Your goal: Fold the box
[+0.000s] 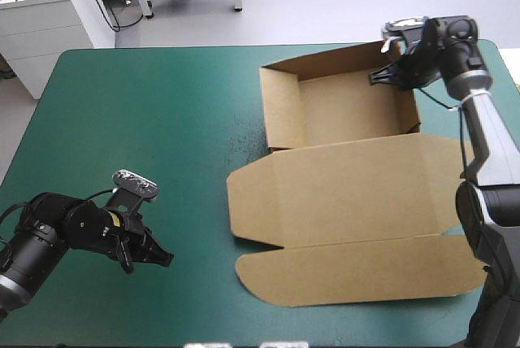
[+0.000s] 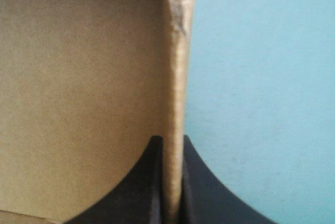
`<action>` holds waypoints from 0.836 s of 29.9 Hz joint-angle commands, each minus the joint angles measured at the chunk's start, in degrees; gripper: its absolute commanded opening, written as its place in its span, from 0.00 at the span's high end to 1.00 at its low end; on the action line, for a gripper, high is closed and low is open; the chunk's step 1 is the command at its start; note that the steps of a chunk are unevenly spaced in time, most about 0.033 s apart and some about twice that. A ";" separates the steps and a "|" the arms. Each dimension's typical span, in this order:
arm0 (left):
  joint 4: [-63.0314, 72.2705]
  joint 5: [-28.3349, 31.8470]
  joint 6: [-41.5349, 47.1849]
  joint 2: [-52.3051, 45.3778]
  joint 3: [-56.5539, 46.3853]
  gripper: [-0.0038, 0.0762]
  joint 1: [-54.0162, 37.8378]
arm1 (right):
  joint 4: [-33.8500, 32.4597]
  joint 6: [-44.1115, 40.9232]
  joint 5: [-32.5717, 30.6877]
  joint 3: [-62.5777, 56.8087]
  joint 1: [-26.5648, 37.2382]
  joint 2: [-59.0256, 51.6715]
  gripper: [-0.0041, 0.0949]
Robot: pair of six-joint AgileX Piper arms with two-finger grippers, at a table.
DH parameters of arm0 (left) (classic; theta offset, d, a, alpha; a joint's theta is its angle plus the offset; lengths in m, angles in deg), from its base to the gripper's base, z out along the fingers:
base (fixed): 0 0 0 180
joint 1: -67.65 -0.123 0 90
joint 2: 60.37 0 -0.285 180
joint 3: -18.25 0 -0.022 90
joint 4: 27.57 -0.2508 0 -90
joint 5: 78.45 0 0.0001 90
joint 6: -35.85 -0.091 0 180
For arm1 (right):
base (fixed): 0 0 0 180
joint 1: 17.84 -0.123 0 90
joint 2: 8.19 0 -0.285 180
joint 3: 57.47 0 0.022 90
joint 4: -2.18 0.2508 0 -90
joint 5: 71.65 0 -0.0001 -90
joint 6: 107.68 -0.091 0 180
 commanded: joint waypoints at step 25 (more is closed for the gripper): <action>0.65 1.60 0.53 -1.11 1.49 0.96 0.07 | 8.14 10.04 2.31 3.94 28.39 4.56 0.43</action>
